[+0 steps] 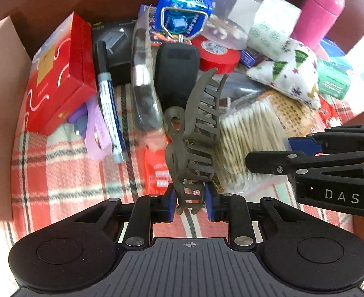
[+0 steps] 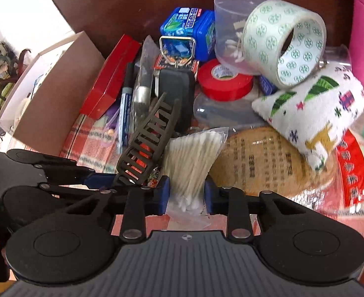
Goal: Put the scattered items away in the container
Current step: 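Grasp the grey hair claw clip with the left tool while the right tool grasps the cotton swab pack, then lift the claw clip and swab pack with both tools toward the box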
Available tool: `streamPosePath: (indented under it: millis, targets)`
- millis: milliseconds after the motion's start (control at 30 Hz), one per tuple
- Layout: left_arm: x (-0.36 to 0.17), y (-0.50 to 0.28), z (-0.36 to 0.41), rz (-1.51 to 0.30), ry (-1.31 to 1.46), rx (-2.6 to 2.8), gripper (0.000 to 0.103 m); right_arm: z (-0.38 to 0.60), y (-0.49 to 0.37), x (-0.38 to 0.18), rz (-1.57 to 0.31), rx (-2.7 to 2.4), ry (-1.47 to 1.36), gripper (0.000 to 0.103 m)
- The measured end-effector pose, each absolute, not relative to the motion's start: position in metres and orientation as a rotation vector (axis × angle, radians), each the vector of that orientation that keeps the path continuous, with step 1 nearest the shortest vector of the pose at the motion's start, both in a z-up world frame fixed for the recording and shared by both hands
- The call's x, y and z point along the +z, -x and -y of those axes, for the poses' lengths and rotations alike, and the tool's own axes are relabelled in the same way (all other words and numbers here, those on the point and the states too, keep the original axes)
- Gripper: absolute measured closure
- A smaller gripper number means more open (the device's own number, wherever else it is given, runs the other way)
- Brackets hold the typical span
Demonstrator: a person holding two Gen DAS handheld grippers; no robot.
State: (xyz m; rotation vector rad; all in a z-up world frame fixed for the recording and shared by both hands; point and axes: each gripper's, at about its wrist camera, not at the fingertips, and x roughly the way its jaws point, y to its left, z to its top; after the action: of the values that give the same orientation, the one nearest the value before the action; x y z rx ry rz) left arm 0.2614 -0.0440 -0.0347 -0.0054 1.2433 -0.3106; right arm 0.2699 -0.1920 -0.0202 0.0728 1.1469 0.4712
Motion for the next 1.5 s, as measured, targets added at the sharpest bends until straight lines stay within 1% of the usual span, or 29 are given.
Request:
streamPosePath:
  millis: [133,200,233,333,367,433,500,567,600,633,700,767,833,967,1067,1233,1500]
  targets:
    - [-0.039,-0.250,0.045,-1.261,0.011,-0.323,0.080,0.194,-0.257,-0.025,-1.176,0.467,-0.082,0.071]
    - [-0.044,-0.252,0.045,-1.272,0.011,-0.309,0.076,0.194,-0.254,-0.030,-1.191,0.461,-0.094,0.071]
    - [-0.046,-0.254,0.044,-1.275,0.016,-0.302,0.061,0.194,-0.254,-0.032,-1.197,0.459,-0.101,0.071]
    - [-0.051,-0.263,0.043,-1.279,0.023,-0.284,0.059,0.193,-0.257,-0.036,-1.208,0.460,-0.112,0.070]
    - [-0.053,-0.265,0.043,-1.282,0.029,-0.282,0.057,0.192,-0.258,-0.037,-1.210,0.463,-0.114,0.070]
    - [-0.055,-0.270,0.043,-1.286,0.040,-0.282,0.055,0.190,-0.261,-0.040,-1.215,0.468,-0.116,0.067]
    - [-0.057,-0.274,0.043,-1.284,0.040,-0.280,0.055,0.191,-0.265,-0.043,-1.221,0.464,-0.133,0.067]
    - [-0.057,-0.275,0.043,-1.283,0.040,-0.288,0.057,0.192,-0.267,-0.046,-1.226,0.467,-0.146,0.068]
    - [-0.055,-0.274,0.043,-1.281,0.035,-0.288,0.065,0.192,-0.267,-0.046,-1.229,0.472,-0.142,0.068]
    - [-0.053,-0.273,0.044,-1.280,0.030,-0.288,0.076,0.191,-0.267,-0.045,-1.228,0.477,-0.134,0.070]
    - [-0.050,-0.271,0.044,-1.276,0.019,-0.289,0.077,0.189,-0.265,-0.040,-1.224,0.486,-0.118,0.072]
    - [-0.042,-0.268,0.042,-1.261,0.031,-0.285,0.077,0.188,-0.262,-0.034,-1.217,0.498,-0.109,0.076]
    - [-0.033,-0.262,0.041,-1.244,0.036,-0.291,0.077,0.187,-0.257,-0.026,-1.206,0.508,-0.103,0.078]
    - [-0.013,-0.251,0.041,-1.205,0.033,-0.307,0.084,0.184,-0.243,-0.008,-1.182,0.538,-0.089,0.084]
    - [0.000,-0.244,0.037,-1.189,0.051,-0.320,0.086,0.183,-0.230,0.007,-1.155,0.548,-0.078,0.087]
    - [0.016,-0.220,0.029,-1.148,0.059,-0.324,0.086,0.179,-0.208,0.028,-1.124,0.573,-0.071,0.087]
    - [0.058,-0.171,0.003,-1.089,0.073,-0.306,0.086,0.161,-0.172,0.061,-1.071,0.635,-0.059,0.087]
